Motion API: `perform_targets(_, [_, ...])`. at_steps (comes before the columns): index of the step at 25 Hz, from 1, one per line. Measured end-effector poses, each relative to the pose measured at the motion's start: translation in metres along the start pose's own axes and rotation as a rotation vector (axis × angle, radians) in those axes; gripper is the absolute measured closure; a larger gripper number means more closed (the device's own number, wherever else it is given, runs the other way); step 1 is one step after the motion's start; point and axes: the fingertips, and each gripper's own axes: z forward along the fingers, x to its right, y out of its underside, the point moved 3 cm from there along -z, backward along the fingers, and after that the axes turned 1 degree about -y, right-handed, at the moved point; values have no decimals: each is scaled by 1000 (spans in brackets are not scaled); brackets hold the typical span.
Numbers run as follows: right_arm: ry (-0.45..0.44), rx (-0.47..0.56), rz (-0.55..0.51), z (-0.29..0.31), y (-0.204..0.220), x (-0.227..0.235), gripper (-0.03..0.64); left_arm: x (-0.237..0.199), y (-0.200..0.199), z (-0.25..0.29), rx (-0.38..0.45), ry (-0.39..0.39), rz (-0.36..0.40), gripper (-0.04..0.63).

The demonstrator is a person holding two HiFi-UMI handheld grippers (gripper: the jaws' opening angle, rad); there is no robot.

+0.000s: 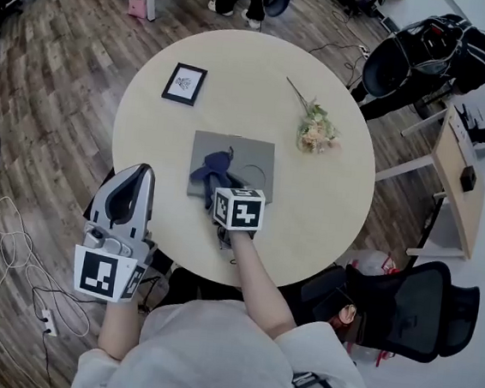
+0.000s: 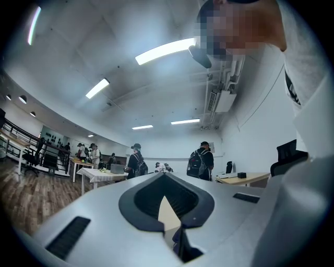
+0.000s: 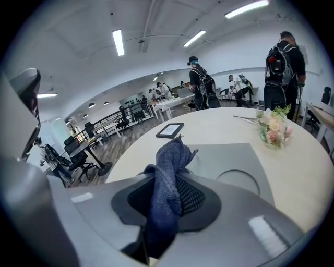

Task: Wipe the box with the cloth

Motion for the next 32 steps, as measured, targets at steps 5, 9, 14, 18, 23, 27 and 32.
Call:
perform_targets(5, [-58, -35, -46, 22, 17, -51, 520, -25, 3, -24, -6, -36, -7, 588])
perform_targets(9, [-20, -78, -92, 39, 33, -59, 520, -39, 6, -35, -13, -36, -17, 588])
perform_targets(14, [28, -39, -47, 31, 38, -42, 520, -42, 11, -37, -11, -5, -37, 588])
perform_targets(18, [105, -4, 1, 14, 40, -11, 520, -38, 14, -33, -11, 34, -54, 588])
perform_targets(23, [182, 23, 53, -8, 46, 30, 520, -22, 15, -24, -3, 94, -62, 588])
perform_targets(27, [246, 42, 93, -25, 50, 60, 520, -14, 16, -20, -6, 122, -65, 588])
perform_targets(32, [311, 62, 143, -44, 55, 93, 520, -7, 17, -16, -4, 145, -70, 588])
